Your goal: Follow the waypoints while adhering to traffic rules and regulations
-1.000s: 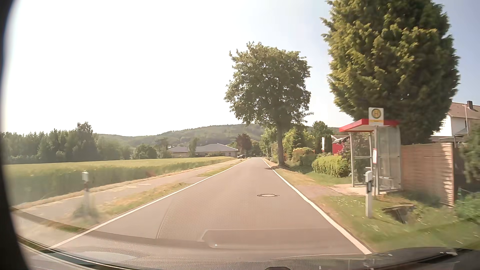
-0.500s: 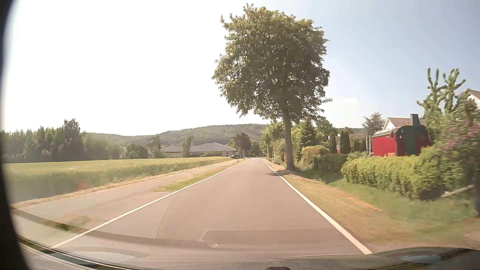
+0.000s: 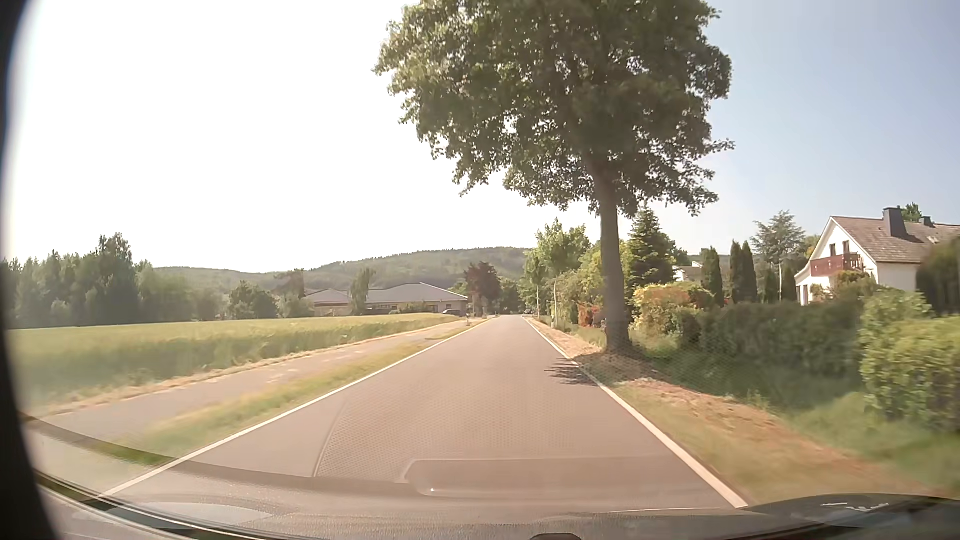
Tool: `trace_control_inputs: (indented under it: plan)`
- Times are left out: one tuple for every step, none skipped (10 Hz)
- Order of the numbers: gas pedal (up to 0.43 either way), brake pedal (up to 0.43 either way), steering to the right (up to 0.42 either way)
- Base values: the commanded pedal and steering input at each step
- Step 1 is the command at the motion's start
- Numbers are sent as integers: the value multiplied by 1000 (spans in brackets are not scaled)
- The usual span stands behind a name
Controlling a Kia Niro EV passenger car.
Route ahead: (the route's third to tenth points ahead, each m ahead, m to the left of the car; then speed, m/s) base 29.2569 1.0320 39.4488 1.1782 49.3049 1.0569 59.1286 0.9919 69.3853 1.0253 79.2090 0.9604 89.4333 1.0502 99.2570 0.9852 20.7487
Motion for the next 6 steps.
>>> trace_control_inputs:
  plan:
    - [209,0,1]
    - [209,0,1]
    - [209,0,1]
    - [209,0,0]
    - [209,0,-2]
    - [209,0,-1]
